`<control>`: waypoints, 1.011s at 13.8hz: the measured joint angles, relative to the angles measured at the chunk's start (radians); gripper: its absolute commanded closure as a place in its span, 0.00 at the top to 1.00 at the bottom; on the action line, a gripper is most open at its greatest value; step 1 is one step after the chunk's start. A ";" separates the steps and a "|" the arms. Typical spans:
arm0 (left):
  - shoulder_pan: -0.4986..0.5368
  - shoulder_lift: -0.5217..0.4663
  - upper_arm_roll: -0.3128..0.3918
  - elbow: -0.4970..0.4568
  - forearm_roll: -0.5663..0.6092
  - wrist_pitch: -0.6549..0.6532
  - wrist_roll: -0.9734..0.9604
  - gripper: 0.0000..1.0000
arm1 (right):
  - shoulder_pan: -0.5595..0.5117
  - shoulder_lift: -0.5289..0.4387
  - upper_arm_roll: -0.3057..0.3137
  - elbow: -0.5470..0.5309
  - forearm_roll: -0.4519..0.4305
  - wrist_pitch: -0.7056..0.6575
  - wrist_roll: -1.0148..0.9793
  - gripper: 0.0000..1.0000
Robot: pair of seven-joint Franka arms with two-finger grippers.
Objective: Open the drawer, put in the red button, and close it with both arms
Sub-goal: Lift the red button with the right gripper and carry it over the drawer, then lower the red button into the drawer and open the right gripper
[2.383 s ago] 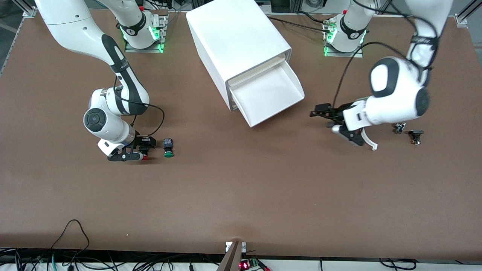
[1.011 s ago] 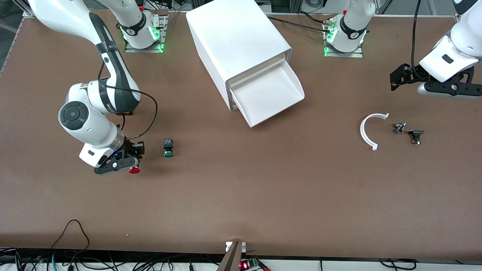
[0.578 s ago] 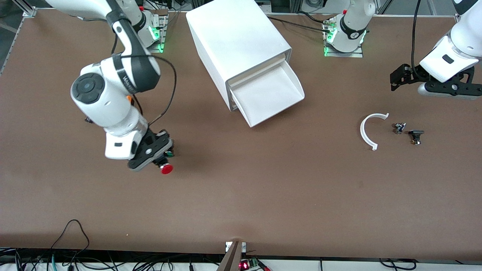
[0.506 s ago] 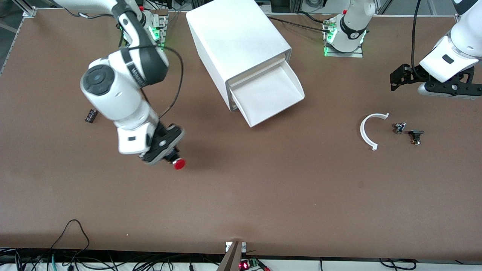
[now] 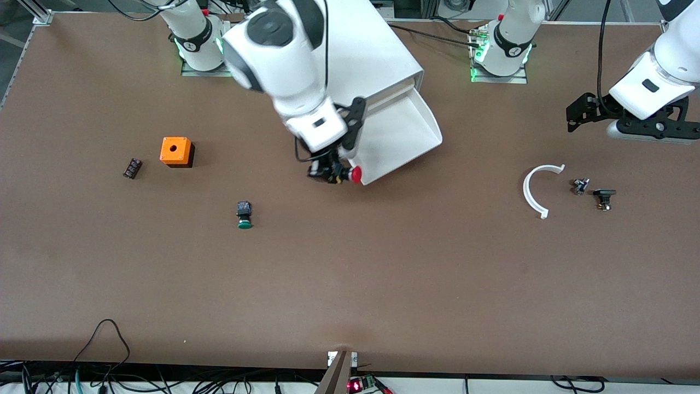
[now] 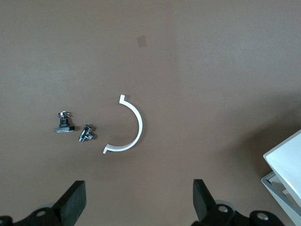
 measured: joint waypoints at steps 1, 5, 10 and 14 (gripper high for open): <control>0.000 0.002 0.000 0.000 0.000 0.000 0.000 1.00 | 0.039 0.006 0.001 0.002 -0.035 -0.018 -0.018 0.16; 0.000 0.025 0.000 -0.001 0.000 0.000 0.000 1.00 | 0.131 0.064 -0.001 0.019 -0.059 -0.034 -0.095 0.18; 0.000 0.031 0.001 -0.001 0.000 0.000 0.000 1.00 | 0.171 0.137 -0.001 0.042 -0.059 -0.040 -0.156 0.18; 0.000 0.031 0.001 -0.001 0.000 0.000 0.000 1.00 | 0.179 0.184 -0.001 0.043 -0.059 -0.043 -0.174 0.18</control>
